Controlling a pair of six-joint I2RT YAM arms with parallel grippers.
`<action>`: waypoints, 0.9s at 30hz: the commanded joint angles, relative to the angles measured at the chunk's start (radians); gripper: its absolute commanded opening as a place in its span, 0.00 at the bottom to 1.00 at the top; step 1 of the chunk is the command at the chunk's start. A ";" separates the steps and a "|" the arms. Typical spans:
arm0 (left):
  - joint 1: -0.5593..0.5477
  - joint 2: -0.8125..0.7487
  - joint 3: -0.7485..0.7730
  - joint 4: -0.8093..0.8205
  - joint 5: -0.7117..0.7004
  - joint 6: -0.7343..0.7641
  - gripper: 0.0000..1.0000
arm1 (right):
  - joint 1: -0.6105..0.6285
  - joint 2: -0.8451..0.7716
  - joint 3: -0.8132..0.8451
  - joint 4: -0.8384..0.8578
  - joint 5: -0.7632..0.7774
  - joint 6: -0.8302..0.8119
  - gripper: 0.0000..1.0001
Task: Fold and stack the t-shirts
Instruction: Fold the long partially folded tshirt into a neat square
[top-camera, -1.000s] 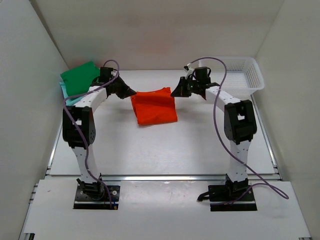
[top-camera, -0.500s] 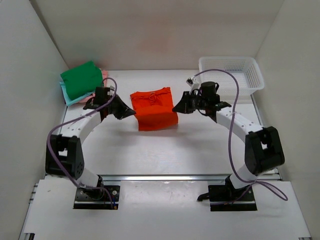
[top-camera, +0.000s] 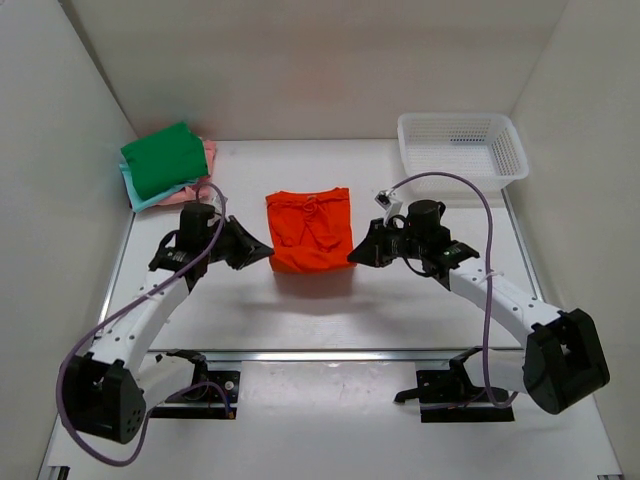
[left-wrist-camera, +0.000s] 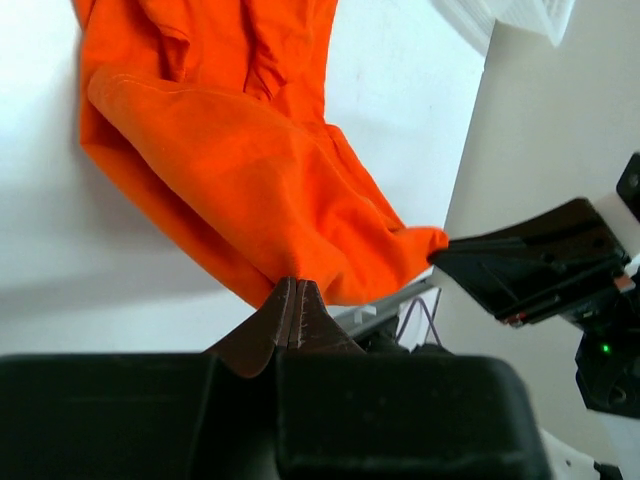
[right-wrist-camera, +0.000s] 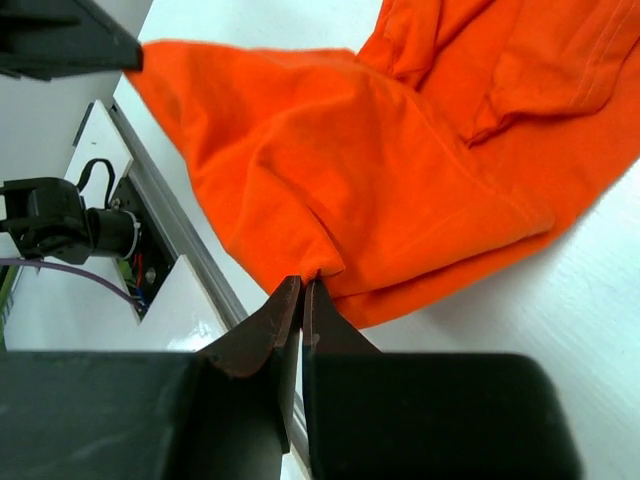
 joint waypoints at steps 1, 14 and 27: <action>-0.024 -0.081 -0.036 -0.035 0.021 -0.052 0.00 | 0.011 -0.055 -0.011 0.012 -0.003 0.019 0.00; 0.050 -0.091 -0.037 -0.054 0.037 -0.034 0.00 | -0.044 0.009 0.095 -0.028 -0.053 0.005 0.00; 0.125 0.330 0.264 0.072 0.061 0.006 0.00 | -0.121 0.304 0.320 0.003 -0.102 -0.018 0.00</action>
